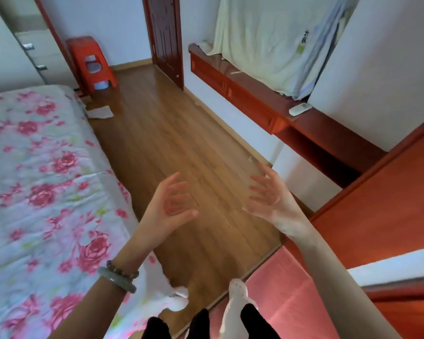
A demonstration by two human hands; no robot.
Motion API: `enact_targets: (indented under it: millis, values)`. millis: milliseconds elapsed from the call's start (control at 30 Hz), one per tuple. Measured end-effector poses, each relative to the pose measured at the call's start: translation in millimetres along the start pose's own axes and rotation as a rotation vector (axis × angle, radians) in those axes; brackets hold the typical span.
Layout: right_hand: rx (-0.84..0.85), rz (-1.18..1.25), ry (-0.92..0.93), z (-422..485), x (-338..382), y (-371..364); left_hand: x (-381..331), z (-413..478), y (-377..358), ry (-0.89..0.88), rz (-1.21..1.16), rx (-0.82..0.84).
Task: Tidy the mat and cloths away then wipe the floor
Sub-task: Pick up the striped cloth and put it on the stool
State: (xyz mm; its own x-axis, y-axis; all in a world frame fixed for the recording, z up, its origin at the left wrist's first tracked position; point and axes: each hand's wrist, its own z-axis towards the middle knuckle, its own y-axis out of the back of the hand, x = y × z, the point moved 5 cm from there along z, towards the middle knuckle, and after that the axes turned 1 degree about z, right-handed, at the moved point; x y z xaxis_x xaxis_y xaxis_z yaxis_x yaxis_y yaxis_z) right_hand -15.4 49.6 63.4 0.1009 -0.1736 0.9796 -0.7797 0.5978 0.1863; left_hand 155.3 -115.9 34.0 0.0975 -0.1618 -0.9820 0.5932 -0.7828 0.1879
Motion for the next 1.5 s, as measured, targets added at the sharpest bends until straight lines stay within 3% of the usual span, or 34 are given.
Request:
enact_targets:
  millis: [200,433,800,1500]
  values:
    - [0.141,0.03,-0.019,140,-10,23,10,119,-1,-0.006,-0.009,-0.102]
    - [0.328,-0.061,0.0,297,-1,43,15,236,-2,0.044,0.026,-0.341]
    - [0.627,-0.108,0.04,506,-6,-13,45,360,68,0.136,-0.004,-0.588]
    - [0.653,-0.152,0.052,896,64,-204,108,674,363,0.154,0.077,-0.529]
